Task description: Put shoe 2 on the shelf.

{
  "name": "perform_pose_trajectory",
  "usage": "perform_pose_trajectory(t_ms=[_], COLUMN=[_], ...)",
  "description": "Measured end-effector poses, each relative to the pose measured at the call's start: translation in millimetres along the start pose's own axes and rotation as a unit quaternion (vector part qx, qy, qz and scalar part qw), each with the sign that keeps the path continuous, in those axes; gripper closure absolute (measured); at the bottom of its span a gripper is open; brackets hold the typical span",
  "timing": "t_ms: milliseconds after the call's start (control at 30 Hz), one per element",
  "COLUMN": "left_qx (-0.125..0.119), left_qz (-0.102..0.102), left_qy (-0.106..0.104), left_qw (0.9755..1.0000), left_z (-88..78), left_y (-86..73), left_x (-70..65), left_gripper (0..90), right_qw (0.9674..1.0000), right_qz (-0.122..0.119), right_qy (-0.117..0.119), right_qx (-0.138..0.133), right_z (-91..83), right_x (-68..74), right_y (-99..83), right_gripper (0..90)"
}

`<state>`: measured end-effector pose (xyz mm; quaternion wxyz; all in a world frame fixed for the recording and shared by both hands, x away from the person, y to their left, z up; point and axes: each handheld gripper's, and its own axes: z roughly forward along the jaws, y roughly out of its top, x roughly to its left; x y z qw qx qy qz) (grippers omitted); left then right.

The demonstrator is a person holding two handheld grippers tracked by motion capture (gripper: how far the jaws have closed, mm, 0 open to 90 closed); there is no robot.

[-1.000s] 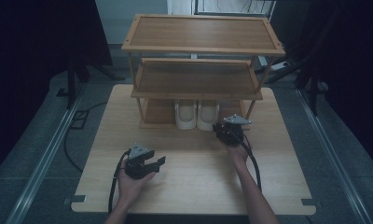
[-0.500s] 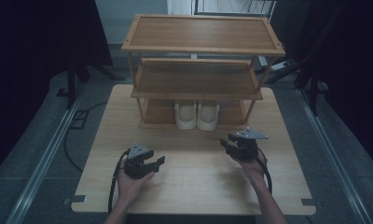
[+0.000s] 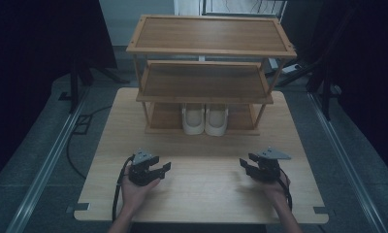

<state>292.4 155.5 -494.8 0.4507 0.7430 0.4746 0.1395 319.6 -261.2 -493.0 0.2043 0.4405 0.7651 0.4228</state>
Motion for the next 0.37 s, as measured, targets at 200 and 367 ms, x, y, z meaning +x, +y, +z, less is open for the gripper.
perform_pose_trajectory(t_ms=[200, 367], left_qx=[-0.001, -0.002], left_qz=[0.001, 0.000], left_qy=[0.000, 0.000], left_qw=[1.0000, 1.0000], left_z=[-0.9, -1.2], left_y=[0.5, 1.1], left_x=[-0.3, 0.4], left_gripper=[41.7, 41.8], right_qw=[1.0000, 0.9999], right_qz=[0.000, -0.012], right_qy=[0.000, 0.005], right_qx=[-0.007, -0.001], right_z=[-1.0, 1.6], right_x=[-0.8, -0.4], right_y=[-1.2, -3.9], right_gripper=[52.5, 50.3])
